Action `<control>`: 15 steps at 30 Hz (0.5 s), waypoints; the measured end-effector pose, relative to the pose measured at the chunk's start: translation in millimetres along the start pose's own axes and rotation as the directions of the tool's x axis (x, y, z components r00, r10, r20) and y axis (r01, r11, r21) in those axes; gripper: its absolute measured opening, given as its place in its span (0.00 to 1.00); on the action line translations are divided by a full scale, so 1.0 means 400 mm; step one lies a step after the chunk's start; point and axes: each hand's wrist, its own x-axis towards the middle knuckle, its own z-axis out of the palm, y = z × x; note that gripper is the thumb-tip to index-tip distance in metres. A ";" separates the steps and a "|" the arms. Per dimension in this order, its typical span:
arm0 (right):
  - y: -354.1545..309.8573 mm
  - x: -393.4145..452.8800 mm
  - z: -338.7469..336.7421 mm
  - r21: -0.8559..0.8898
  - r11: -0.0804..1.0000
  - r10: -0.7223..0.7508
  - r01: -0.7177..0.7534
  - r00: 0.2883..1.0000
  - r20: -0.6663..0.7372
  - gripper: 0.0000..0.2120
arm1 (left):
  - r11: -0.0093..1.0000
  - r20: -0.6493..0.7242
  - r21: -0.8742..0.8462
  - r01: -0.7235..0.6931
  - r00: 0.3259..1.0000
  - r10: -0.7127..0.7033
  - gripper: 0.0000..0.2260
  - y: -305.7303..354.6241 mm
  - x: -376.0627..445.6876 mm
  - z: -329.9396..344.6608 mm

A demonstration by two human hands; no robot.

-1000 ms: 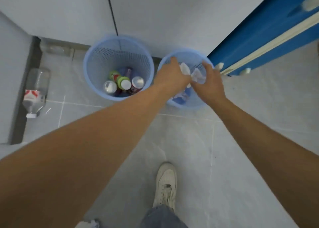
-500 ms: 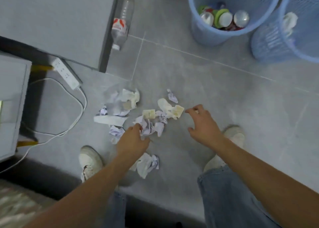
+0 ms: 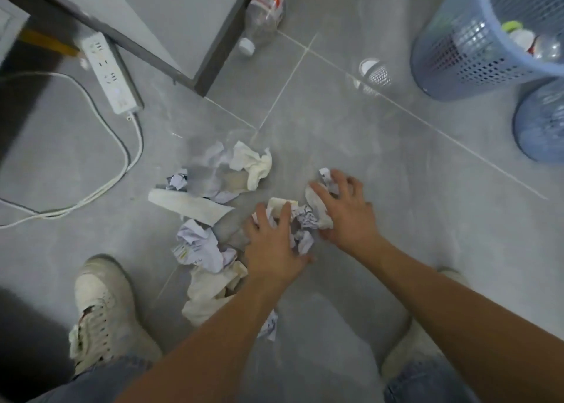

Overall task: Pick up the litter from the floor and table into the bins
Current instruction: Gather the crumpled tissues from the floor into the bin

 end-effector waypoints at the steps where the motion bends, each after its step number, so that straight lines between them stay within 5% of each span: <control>1: 0.013 -0.003 0.006 -0.016 1.000 -0.019 0.019 1.000 -0.023 0.47 | 1.000 -0.021 0.022 -0.001 1.000 0.001 0.49 0.004 0.006 0.010; 7: 0.057 -0.030 0.046 0.009 0.994 -0.110 0.110 0.994 -0.029 0.30 | 0.988 -0.152 0.147 -0.039 0.986 0.062 0.34 -0.006 0.029 0.051; 15: 0.063 -0.063 0.074 0.245 0.961 -0.118 0.131 0.991 -0.069 0.13 | 0.976 -0.160 0.011 -0.216 0.963 0.215 0.14 -0.013 0.077 0.031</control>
